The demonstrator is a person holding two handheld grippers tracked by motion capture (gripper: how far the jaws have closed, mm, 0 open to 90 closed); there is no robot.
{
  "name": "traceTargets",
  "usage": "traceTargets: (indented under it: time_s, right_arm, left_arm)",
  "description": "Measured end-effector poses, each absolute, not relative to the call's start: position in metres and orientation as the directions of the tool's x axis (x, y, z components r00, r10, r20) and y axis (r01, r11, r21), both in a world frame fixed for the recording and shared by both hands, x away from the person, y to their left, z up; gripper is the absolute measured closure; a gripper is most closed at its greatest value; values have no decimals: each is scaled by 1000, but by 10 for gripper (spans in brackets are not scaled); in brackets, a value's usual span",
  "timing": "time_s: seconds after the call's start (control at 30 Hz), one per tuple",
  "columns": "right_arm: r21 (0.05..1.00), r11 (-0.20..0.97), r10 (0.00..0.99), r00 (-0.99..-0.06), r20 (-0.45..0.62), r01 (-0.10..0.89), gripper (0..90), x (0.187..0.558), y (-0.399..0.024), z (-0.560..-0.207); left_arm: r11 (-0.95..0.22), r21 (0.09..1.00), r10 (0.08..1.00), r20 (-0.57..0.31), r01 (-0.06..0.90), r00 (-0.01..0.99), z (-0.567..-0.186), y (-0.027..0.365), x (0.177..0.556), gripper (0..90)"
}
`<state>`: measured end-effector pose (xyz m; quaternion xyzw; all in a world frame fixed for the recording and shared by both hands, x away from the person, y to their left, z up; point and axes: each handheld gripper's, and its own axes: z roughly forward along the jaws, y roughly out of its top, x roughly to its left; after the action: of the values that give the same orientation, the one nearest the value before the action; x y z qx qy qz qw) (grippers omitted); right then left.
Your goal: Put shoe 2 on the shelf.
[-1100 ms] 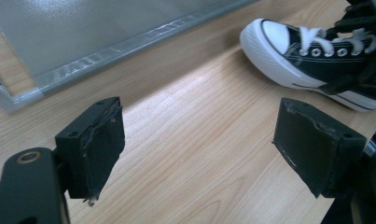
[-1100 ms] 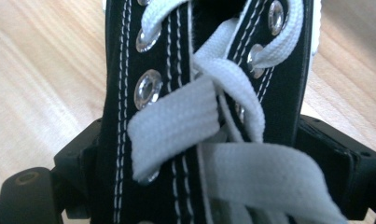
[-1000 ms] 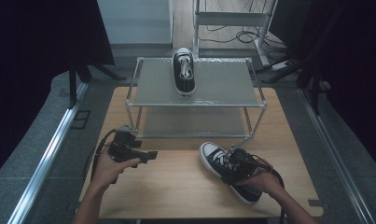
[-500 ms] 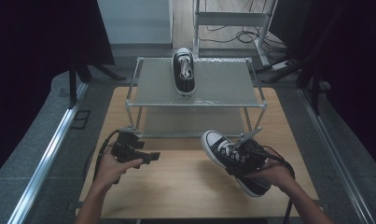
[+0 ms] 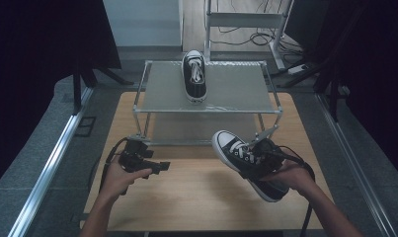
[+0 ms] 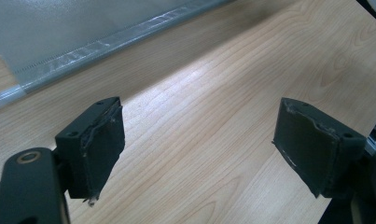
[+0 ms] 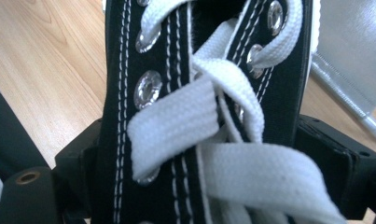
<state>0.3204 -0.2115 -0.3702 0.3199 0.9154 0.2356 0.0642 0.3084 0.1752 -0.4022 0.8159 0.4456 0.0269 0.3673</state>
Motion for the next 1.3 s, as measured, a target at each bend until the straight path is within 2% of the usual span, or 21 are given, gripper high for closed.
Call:
traceTargets:
  time_s: [0.47,1.3]
  right_arm:
    - [484,686,612,-791,21,544,131,330,-203,-339]
    - [458,705,613,-790,-11,541,131,348,-191,-310]
  left_arm:
    - [-337,619,744,-286,710,603,-407,174,307,167]
    - [-338,606,724,-321,720,610,-424,165,307,167]
